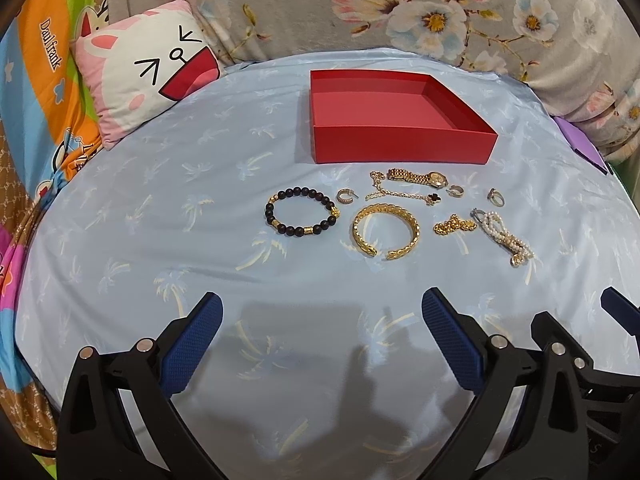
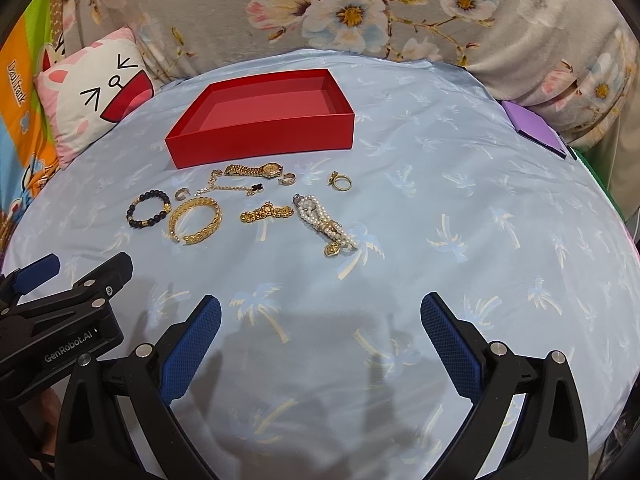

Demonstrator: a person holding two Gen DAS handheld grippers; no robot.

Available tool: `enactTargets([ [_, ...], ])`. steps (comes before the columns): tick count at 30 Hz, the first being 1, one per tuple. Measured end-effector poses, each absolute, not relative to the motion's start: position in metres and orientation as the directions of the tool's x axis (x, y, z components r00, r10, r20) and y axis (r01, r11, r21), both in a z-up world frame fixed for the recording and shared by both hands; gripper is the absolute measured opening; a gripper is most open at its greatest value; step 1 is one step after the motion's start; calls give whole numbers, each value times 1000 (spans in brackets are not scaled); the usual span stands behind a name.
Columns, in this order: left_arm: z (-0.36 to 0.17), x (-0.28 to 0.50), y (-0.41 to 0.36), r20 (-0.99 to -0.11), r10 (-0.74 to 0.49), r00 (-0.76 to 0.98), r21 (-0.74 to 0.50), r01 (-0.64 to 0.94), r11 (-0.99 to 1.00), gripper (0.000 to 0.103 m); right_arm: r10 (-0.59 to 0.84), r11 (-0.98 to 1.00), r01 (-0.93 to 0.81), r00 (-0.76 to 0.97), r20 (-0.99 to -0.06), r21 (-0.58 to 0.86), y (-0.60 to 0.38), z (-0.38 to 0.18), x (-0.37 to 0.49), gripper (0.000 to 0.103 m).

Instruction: Organize jewelry

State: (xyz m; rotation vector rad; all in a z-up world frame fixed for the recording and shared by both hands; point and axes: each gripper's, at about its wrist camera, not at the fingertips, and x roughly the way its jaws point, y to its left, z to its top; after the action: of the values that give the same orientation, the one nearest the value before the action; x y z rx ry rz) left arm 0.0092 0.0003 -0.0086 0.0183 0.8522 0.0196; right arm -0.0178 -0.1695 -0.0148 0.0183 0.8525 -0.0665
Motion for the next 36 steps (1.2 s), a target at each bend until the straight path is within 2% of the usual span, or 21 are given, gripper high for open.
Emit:
enactTargets([
  [36,-10,9,-1,-756,24,655,25,-8,1000,95,-43,998,61,659,-751,-4,-168,-14,-19,98],
])
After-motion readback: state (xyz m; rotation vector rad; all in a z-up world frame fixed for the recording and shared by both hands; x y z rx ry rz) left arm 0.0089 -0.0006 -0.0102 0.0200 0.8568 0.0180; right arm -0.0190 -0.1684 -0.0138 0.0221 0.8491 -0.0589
